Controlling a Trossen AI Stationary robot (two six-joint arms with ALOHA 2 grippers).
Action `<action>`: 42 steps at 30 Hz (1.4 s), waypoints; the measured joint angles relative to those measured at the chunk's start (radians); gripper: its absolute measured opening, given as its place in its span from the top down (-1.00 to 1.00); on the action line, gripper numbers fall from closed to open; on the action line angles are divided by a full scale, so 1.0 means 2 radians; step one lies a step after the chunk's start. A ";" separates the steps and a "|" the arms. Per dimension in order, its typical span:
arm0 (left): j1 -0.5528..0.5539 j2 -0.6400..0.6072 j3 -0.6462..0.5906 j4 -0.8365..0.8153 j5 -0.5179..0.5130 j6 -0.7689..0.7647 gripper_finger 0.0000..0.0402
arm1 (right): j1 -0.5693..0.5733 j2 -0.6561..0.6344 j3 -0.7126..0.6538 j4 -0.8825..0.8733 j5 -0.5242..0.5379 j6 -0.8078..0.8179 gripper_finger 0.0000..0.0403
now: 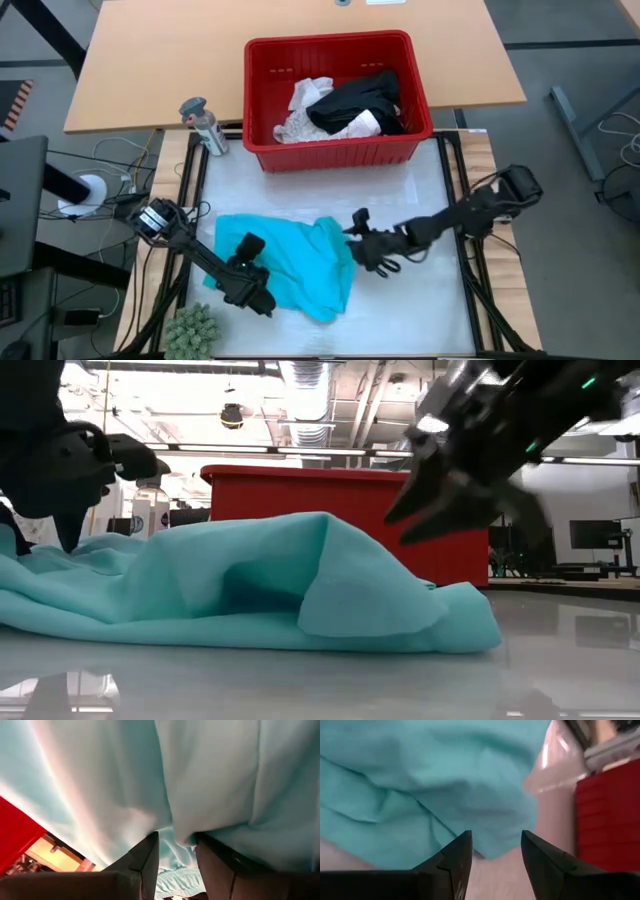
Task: Fold laundry
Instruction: Fold the light blue shorts
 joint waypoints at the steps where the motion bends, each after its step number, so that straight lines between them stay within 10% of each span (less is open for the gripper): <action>1: 0.001 0.000 -0.004 0.006 0.000 -0.001 0.42 | -0.017 0.006 0.002 -0.004 -0.015 0.009 0.03; 18: 0.003 -0.001 -0.047 0.047 0.008 0.013 0.42 | -0.221 0.010 0.012 -0.027 -0.387 0.189 0.02; 35: 0.004 -0.002 -0.046 0.049 0.006 0.007 0.42 | -0.227 0.105 0.069 -0.005 -0.503 0.223 0.05; 42: 0.004 -0.002 -0.046 0.049 0.006 0.009 0.42 | -0.214 0.110 0.095 -0.060 -0.515 0.207 0.70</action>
